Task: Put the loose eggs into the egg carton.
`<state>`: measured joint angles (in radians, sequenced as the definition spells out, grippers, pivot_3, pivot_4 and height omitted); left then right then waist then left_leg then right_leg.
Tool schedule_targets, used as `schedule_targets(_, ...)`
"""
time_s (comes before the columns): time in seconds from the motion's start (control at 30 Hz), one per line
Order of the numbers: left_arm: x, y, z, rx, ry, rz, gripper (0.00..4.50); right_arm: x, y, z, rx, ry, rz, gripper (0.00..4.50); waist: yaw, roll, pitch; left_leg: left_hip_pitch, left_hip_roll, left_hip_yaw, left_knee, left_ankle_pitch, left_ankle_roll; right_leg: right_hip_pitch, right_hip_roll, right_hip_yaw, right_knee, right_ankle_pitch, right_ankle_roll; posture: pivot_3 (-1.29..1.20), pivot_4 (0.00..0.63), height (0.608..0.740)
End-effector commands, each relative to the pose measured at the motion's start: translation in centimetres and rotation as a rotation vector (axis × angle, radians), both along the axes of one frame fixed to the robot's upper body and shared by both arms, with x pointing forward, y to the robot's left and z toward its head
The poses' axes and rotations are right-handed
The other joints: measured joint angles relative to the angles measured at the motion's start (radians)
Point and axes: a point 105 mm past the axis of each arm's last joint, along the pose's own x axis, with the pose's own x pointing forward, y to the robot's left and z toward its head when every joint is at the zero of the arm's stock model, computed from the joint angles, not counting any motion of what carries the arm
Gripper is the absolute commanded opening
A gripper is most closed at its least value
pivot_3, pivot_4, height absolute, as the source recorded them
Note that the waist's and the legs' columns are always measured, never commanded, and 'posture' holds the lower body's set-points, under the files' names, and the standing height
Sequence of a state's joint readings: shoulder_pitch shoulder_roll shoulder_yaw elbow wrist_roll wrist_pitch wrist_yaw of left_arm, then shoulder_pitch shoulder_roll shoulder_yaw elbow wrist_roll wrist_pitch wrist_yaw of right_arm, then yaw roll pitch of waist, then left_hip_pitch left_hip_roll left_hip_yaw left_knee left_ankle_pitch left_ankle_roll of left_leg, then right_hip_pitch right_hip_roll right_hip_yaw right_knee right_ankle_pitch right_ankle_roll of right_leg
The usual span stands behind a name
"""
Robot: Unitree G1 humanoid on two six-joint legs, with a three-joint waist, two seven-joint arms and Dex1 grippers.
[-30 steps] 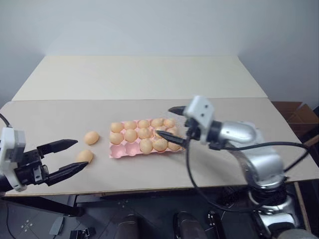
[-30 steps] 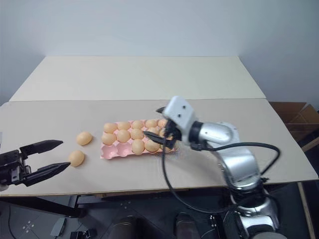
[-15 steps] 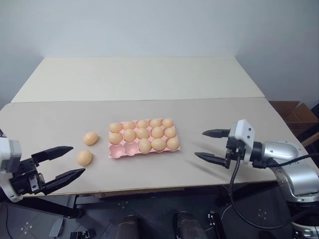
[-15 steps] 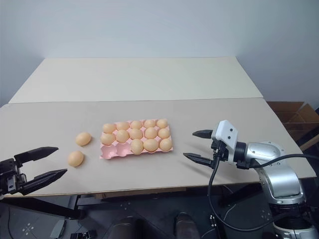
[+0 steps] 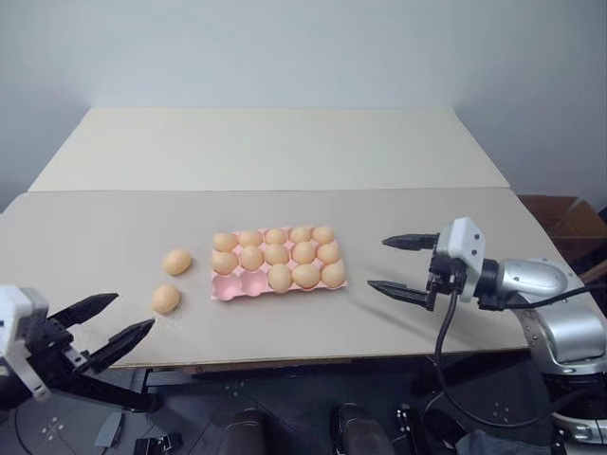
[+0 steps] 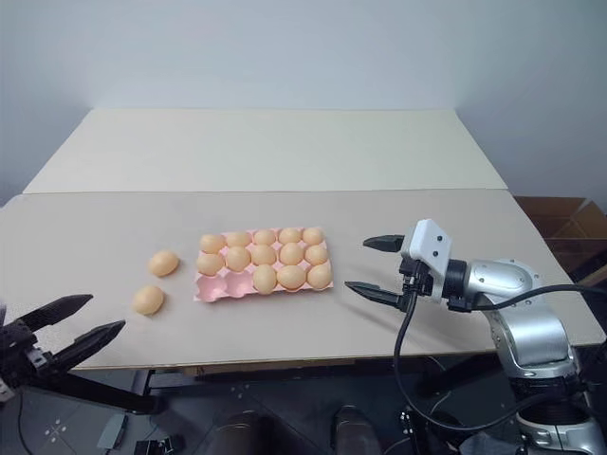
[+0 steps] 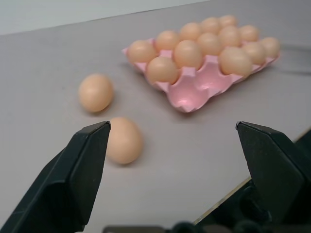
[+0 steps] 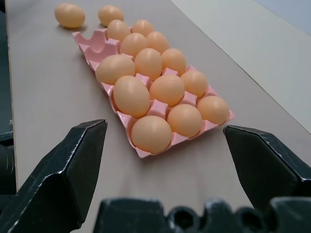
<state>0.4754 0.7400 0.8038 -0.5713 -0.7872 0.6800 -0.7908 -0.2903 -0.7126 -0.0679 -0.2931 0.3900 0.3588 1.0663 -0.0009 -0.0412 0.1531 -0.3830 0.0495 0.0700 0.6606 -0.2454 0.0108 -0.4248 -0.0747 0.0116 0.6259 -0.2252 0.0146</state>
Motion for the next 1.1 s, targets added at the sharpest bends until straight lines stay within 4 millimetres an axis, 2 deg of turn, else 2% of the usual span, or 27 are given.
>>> schedule_targets(0.03, 1.7, 0.6, -1.7, 0.024, 0.071, 0.144, 4.5, -0.4, 0.7, 1.2, 0.006, -0.069, 0.034, 4.49, 0.002, 0.0, 0.0, 0.0, 0.0, 0.0, 0.0, 0.0, 0.0, 0.0, 0.0, 0.0, 0.0, 0.0, 0.0, 0.0, 0.15, 0.74)
schedule_targets(0.27, 4.9, -0.7, -4.7, -0.054, 0.197, 0.275, 4.5, -0.8, 0.9, 1.7, 0.005, -0.093, 0.037, 4.49, 0.004, -0.001, 0.0, -0.001, 0.0, 0.0, 0.0, 0.0, 0.0, 0.0, 0.0, 0.001, 0.0, 0.007, 0.001, 0.0, 0.15, 0.74)
schedule_targets(0.37, 5.7, -1.5, -5.4, -0.057, 0.249, 0.275, 4.5, -1.0, 1.0, 1.9, 0.006, -0.1, 0.039, 4.49, 0.004, -0.001, -0.001, -0.001, 0.0, -0.001, 0.0, 0.0, 0.0, 0.0, 0.001, 0.0, 0.0, 0.008, 0.002, 0.0, 0.15, 0.74)
schedule_targets(0.5, 6.4, -1.5, -6.1, -0.032, 0.285, 0.303, 3.63, -1.2, 1.2, 2.2, 0.021, -0.106, 0.038, 4.5, -0.001, -0.001, -0.001, -0.001, 0.0, -0.002, 0.0, 0.0, 0.0, 0.0, 0.001, 0.0, 0.0, 0.007, 0.002, 0.0, 0.15, 0.74)
schedule_targets(0.6, 6.6, -1.4, -5.1, -0.028, 0.236, 0.291, 2.59, -1.1, 1.3, 2.2, 0.03, -0.109, 0.023, 4.5, -0.002, -0.001, -0.001, -0.001, 0.0, -0.002, 0.0, 0.0, 0.0, 0.0, 0.001, 0.0, 0.0, 0.007, 0.001, 0.0, 0.15, 0.74)
schedule_targets(0.7, 6.6, -1.8, -2.9, 0.017, 0.14, 0.231, 1.73, -1.1, 1.2, 2.3, 0.035, -0.11, 0.011, 4.5, -0.002, -0.001, -0.001, -0.001, 0.0, -0.001, 0.0, 0.0, 0.0, 0.0, 0.0, 0.0, 0.0, 0.007, 0.001, 0.0, 0.15, 0.74)
schedule_targets(0.8, 6.5, -3.0, -0.8, 0.038, 0.032, 0.132, 1.73, -1.2, 1.3, 2.2, 0.042, -0.109, 0.003, 4.5, -0.001, -0.001, -0.001, -0.001, -0.001, -0.001, 0.0, 0.0, 0.0, 0.0, 0.0, 0.0, 0.0, 0.006, -0.001, 0.0, 0.15, 0.74)
schedule_targets(0.9, 6.4, -5.1, 0.5, 0.029, -0.029, 0.0, 1.73, -1.4, 1.5, 2.1, 0.043, -0.108, 0.003, 4.5, 0.002, -0.001, -0.001, -0.002, -0.001, -0.001, 0.0, 0.0, 0.0, 0.0, -0.001, 0.0, -0.001, 0.006, -0.002, 0.0, 0.15, 0.74)
schedule_targets(1.0, 6.8, -7.6, 0.9, 0.017, -0.055, -0.12, 1.73, -1.3, 1.6, 2.1, 0.045, -0.112, -0.003, 4.5, 0.006, -0.001, -0.001, -0.002, -0.001, -0.001, 0.0, 0.0, 0.0, 0.0, -0.001, 0.0, -0.001, 0.006, -0.002, 0.0, 0.15, 0.74)
schedule_targets(1.1, 8.0, -10.4, 0.3, -0.005, -0.044, -0.228, 1.73, -1.2, 1.7, 2.2, 0.051, -0.116, -0.014, 4.5, 0.013, -0.001, -0.001, -0.001, -0.002, -0.001, 0.0, 0.001, 0.0, 0.001, -0.001, 0.0, -0.001, 0.006, -0.001, 0.0, 0.15, 0.74)
